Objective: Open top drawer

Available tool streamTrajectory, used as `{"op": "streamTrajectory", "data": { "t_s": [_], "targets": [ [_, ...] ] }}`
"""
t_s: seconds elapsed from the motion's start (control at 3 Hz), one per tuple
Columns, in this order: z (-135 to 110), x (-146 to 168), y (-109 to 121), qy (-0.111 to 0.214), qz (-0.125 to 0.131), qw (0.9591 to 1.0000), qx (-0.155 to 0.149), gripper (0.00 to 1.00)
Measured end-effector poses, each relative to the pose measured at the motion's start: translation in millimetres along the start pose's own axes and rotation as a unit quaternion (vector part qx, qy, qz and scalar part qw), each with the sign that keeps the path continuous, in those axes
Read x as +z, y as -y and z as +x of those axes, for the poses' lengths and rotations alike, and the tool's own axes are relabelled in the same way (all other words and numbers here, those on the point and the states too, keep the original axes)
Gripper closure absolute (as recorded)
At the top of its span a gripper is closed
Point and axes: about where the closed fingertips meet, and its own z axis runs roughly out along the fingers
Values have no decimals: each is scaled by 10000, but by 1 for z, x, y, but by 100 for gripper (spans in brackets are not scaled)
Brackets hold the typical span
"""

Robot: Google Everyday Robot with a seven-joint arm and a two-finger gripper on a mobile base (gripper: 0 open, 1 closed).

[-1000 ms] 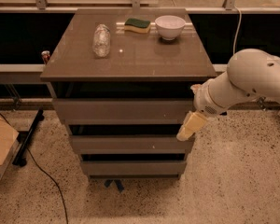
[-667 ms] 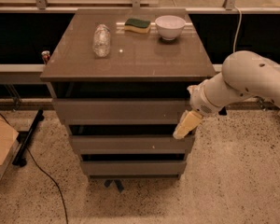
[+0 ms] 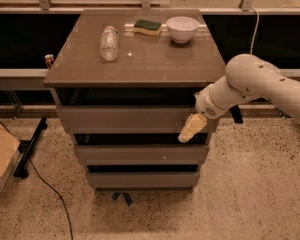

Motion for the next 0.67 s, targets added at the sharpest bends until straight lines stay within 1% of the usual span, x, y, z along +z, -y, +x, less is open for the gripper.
{"op": "streamTrajectory", "data": {
  "t_s": [0.33, 0.67],
  "targets": [
    [-3, 22, 9, -25, -203, 9998, 58, 0],
    [-5, 44, 12, -20, -420, 9990, 138, 0]
  ]
}}
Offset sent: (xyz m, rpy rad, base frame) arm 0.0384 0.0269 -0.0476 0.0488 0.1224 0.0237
